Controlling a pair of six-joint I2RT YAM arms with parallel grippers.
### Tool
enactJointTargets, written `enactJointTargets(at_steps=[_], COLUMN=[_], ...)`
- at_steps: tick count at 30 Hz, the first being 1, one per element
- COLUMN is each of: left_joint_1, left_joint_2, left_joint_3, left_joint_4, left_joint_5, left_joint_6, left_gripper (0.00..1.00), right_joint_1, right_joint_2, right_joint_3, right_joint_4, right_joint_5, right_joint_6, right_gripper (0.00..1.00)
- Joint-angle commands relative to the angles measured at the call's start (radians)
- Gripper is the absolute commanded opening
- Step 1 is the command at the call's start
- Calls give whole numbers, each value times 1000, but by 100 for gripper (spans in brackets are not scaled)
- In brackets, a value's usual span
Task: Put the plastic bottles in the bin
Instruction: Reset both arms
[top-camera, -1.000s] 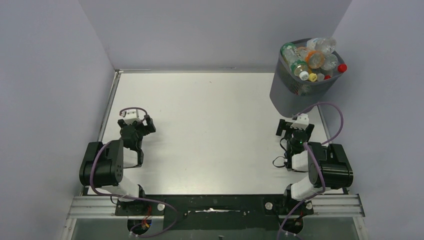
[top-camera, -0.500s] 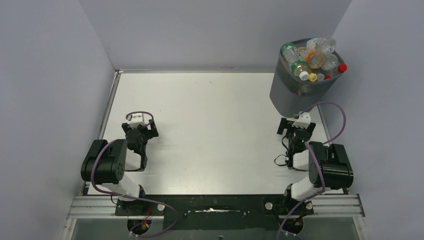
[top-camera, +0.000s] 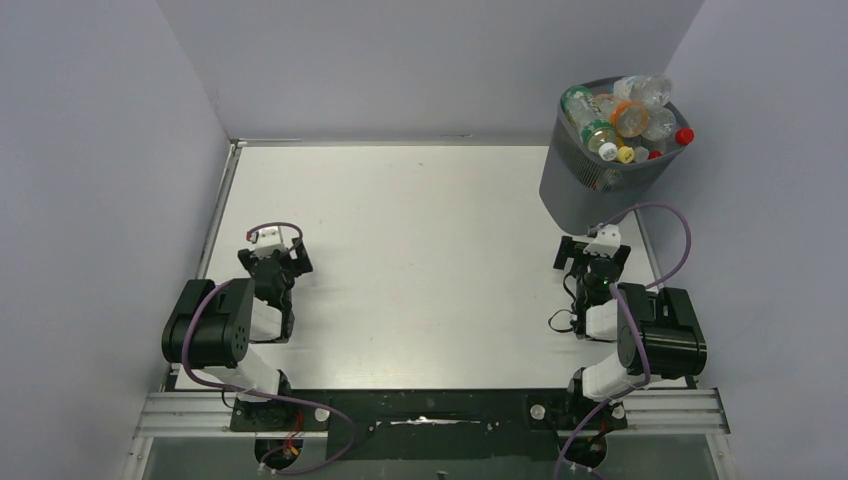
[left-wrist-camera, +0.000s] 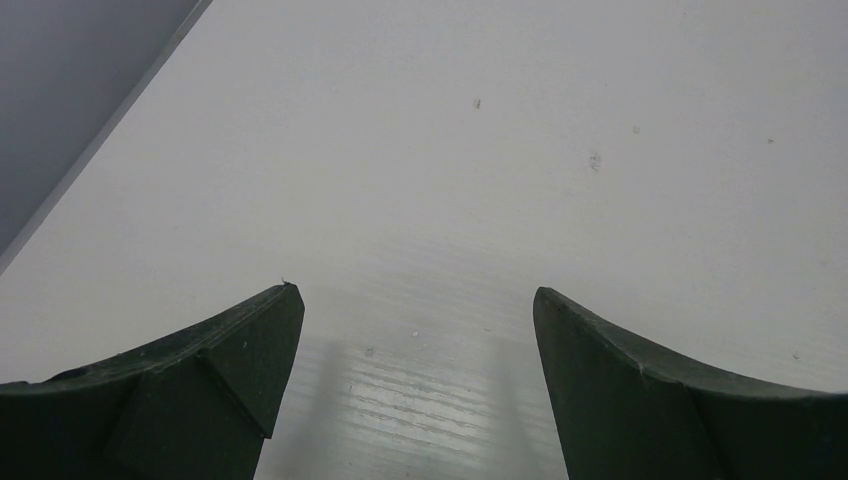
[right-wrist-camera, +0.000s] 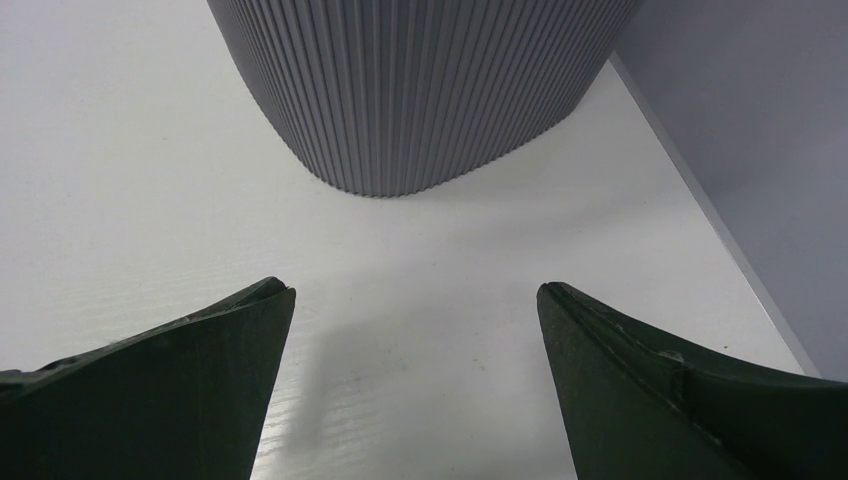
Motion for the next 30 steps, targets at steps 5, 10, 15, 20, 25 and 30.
enactJointTargets(at_steps=[5, 10, 15, 20, 25, 30], left_joint_1=[-7, -7, -7, -7, -7, -7], left_joint_2=[-4, -4, -5, -6, -6, -5], left_joint_3=[7, 7, 6, 6, 6, 6], left_joint_4=[86, 86, 88, 88, 89, 88], left_joint_5=[-17, -17, -15, -14, -15, -15], left_joint_6=[11, 10, 8, 8, 8, 8], left_gripper=[86, 87, 87, 86, 87, 87], right_joint_1=[-14, -14, -18, -17, -18, -19], right_joint_2=[-2, 0, -1, -1, -1, 0], right_joint_3=[32, 34, 35, 35, 37, 39], right_joint_4=[54, 53, 50, 49, 48, 44], right_joint_5=[-21, -22, -27, -28, -28, -33], right_joint_6=[10, 9, 12, 11, 12, 12], right_gripper=[98, 98, 98, 98, 98, 98])
